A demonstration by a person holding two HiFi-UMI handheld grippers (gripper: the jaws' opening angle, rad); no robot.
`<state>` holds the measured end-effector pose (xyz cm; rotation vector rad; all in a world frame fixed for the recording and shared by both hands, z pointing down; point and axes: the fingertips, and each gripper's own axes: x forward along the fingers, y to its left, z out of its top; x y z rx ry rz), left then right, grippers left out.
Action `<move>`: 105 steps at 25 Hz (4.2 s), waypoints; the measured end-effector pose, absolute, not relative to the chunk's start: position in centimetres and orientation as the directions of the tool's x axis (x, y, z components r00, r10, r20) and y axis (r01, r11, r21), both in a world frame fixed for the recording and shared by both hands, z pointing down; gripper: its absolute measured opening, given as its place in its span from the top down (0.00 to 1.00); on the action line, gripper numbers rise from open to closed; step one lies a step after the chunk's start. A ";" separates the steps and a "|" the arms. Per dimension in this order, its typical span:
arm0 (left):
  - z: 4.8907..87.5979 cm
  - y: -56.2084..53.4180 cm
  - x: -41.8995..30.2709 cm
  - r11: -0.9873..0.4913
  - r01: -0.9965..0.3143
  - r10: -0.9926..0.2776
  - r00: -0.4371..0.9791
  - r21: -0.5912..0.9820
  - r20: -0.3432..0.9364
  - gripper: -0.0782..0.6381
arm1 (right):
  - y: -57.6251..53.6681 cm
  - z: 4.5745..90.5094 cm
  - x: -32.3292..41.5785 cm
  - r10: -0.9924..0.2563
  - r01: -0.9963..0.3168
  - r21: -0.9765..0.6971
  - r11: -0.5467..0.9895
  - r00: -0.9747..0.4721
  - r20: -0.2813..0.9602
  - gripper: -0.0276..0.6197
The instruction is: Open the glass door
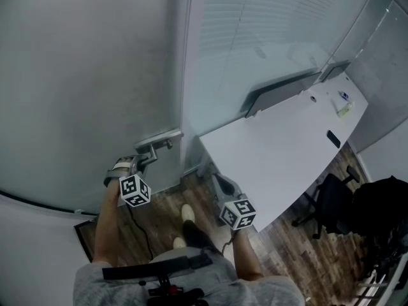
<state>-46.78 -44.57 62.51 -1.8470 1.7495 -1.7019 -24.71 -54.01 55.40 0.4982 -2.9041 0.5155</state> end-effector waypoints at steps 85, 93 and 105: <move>63.4 -25.4 -24.6 -0.586 -0.489 -0.753 0.033 -0.647 0.657 0.87 | -30.2 53.4 0.3 -0.587 -0.604 -0.266 0.752 -0.796 0.146 0.95; 63.7 -23.5 -22.9 -0.601 -0.465 -0.753 0.057 -0.650 0.656 0.87 | -27.3 52.9 2.0 -0.611 -0.623 -0.248 0.742 -0.780 0.134 0.95; 63.2 -20.4 -20.6 -0.615 -0.438 -0.755 0.084 -0.656 0.651 0.87 | -21.8 52.2 3.3 -0.607 -0.622 -0.243 0.745 -0.782 0.140 0.95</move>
